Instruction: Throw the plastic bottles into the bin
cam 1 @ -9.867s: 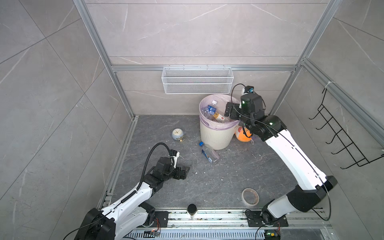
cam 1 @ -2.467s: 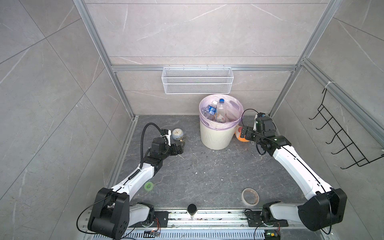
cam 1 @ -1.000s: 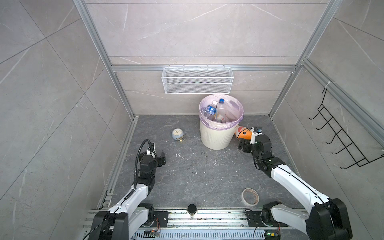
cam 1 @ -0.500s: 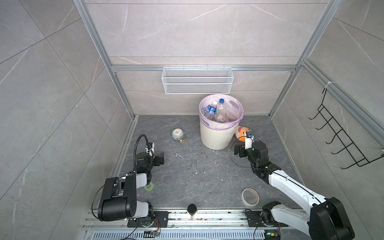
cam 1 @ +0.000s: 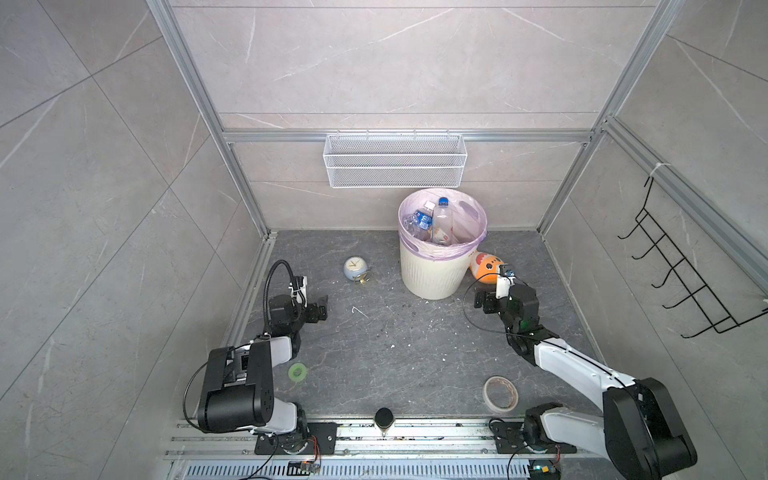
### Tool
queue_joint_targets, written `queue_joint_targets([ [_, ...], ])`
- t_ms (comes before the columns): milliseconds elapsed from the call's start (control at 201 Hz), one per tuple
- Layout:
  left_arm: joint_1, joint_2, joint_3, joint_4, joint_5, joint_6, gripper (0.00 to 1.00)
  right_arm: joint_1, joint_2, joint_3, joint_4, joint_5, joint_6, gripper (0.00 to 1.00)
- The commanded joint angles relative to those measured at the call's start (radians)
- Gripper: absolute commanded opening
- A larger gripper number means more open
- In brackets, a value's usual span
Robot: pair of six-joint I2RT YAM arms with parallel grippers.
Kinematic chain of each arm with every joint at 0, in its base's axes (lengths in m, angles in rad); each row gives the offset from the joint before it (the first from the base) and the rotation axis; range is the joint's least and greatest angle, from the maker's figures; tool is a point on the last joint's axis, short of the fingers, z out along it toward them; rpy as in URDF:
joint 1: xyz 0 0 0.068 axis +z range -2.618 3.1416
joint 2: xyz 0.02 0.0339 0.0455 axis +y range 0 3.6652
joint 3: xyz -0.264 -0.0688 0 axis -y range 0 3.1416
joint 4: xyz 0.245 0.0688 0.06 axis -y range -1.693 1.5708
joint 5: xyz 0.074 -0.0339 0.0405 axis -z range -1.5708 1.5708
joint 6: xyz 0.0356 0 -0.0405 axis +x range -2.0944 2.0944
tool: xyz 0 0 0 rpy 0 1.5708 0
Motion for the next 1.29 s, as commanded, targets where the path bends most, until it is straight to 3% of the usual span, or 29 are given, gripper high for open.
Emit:
queue_joint_targets([
  [0, 0.007, 0.001, 0.018, 0.011, 0.014, -0.006, 1.00, -0.019, 0.024, -0.019, 0.045, 0.017, -0.028, 1.00],
  [453, 0.005, 0.001, 0.020, 0.010, 0.010, -0.003, 1.00, -0.049, 0.093, -0.055, 0.130, -0.010, -0.055, 1.00],
  [822, 0.005, 0.001, 0.020, 0.008, 0.010, -0.003, 1.00, -0.059, 0.265, -0.175, 0.488, -0.036, -0.059, 1.00],
  [956, 0.005, 0.002, 0.022, 0.007, 0.009, -0.001, 1.00, -0.099, 0.282, -0.139, 0.429, -0.114, -0.039, 1.00],
  [1290, 0.005, 0.004, 0.025, 0.002, 0.009, 0.000, 1.00, -0.107, 0.277, -0.135, 0.410, -0.122, -0.039, 1.00],
])
